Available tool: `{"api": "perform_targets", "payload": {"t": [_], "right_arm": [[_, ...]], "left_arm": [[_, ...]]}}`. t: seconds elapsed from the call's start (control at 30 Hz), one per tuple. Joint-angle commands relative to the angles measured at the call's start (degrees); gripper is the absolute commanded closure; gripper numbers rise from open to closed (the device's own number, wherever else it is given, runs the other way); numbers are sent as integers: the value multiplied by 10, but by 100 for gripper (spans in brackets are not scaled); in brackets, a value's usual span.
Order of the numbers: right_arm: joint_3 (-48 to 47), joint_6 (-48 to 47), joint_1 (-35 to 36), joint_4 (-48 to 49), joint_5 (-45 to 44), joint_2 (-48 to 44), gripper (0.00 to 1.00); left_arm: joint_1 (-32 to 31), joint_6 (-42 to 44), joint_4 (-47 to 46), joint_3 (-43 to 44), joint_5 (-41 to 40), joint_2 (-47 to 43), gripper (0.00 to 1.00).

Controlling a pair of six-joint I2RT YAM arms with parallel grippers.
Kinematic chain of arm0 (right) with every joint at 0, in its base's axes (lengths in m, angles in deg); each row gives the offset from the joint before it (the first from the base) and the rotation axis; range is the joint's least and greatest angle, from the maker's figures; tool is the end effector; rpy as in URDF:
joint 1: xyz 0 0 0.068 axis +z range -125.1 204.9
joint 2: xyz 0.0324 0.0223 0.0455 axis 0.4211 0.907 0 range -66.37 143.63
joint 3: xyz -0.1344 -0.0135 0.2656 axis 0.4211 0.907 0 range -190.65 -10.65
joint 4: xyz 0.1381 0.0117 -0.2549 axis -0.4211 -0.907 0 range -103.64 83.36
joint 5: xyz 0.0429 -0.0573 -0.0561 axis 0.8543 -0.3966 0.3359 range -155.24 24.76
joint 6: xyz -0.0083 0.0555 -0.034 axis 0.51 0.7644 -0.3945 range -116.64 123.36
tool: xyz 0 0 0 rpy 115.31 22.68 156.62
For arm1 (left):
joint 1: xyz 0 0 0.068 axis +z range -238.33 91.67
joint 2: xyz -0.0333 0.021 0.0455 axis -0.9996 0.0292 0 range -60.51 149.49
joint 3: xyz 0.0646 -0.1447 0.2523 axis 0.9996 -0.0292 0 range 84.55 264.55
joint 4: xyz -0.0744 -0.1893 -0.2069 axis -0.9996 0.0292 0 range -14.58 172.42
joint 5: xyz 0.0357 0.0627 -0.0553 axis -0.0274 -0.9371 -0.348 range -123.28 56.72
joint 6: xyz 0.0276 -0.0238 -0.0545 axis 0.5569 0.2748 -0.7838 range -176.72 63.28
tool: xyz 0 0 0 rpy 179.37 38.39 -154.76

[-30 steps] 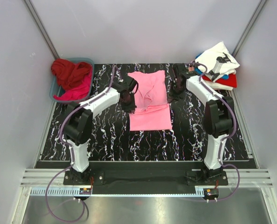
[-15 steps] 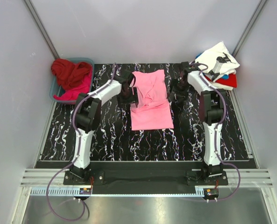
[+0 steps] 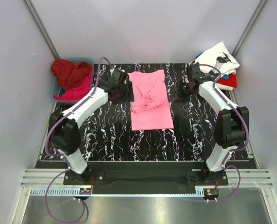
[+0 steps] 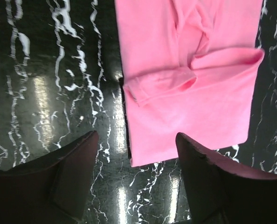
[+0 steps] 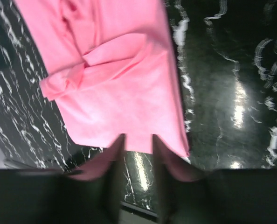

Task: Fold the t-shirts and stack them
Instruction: Fold the tshirt

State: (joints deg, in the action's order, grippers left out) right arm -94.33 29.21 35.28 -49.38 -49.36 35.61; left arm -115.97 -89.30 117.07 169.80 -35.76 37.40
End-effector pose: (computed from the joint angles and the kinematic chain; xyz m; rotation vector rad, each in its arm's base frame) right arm 0.4110 0.0895 0.2594 0.2659 2.6779 0.5725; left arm 0.3686 -0.1904 0.2969 -0.1279 2.5543 -0.3652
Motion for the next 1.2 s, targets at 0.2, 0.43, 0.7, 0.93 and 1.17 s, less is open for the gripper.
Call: {"api": "perform_targets", "payload": {"t": [0.2,0.43,0.7,0.93,1.17], "right_arm": [[-60,-11,66,24,27,115,87],[-146,-30,66,-10,14,201,89],[-228,-51,56,-52,-10,280,90],[-333,-42,29,-86,-11,329,89],[-389,-45,25,-112,-22,311,88]], "left_arm": [[-44,4,-60,-23,-9,90,35],[-46,10,-57,14,-14,149,35],[-42,31,-19,105,-39,230,35],[-8,72,54,238,-96,290,35],[16,82,115,325,-105,293,28]]}}
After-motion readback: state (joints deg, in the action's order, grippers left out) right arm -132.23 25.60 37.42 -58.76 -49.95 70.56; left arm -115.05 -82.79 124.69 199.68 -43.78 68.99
